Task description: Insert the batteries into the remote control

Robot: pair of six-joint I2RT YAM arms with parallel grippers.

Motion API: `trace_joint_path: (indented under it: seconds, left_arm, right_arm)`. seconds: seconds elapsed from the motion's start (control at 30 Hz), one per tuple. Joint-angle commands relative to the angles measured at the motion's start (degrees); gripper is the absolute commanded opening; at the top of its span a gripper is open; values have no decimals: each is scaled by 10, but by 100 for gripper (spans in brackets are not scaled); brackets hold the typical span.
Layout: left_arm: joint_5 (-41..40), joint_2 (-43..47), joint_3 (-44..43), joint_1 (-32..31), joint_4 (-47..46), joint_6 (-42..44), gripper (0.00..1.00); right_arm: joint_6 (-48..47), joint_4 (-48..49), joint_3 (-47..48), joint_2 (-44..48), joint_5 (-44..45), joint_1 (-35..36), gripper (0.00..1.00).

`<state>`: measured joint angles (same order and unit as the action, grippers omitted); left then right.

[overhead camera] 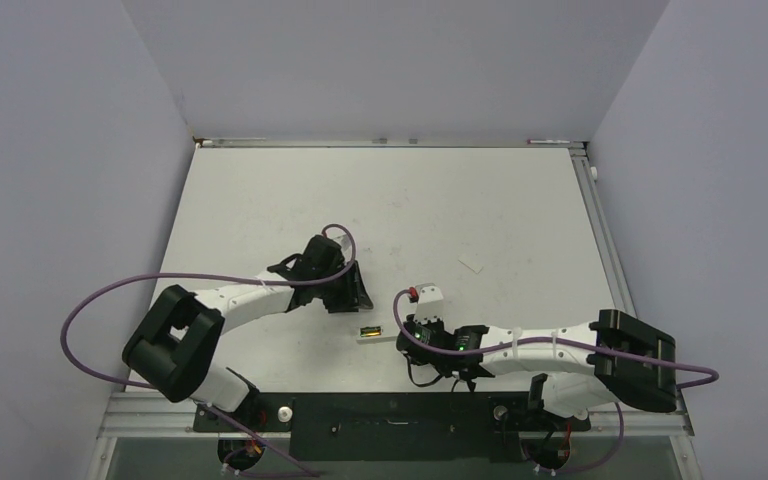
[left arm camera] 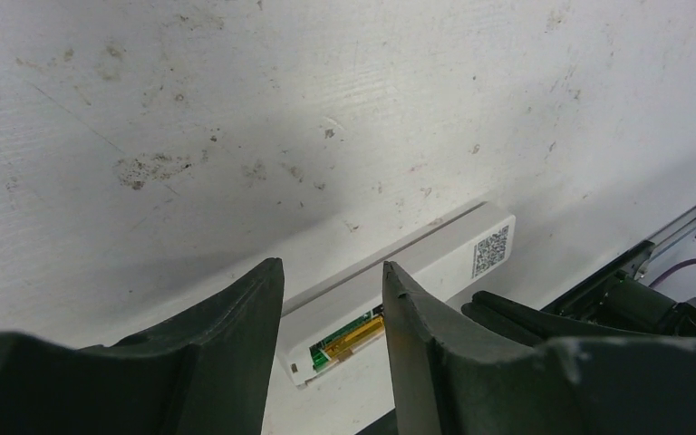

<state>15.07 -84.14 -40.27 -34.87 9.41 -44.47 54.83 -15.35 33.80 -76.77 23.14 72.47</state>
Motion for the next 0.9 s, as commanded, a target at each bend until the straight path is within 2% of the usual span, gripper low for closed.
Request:
trace_joint_path:
  seconds: [0.0, 0.17, 0.5, 0.77, 0.87]
  left_arm:
    - [-19, -21, -27, -5, 0, 17, 40]
    - [-22, -42, -28, -7, -9, 17, 33]
    - [-14, -69, -16, -13, -18, 14, 9]
    - [-1, -63, -1, -20, -22, 11, 0]
    - [-2, -58, 3, -24, -17, 12, 0]
  right_arm:
    - [20, 19, -4, -8, 34, 1, 9]
    - [24, 18, 0, -15, 43, -1, 9]
    - [35, 21, 8, -38, 55, -11, 9]
    - [41, 16, 27, -60, 65, -18, 9]
    - [42, 13, 36, -70, 68, -22, 9]
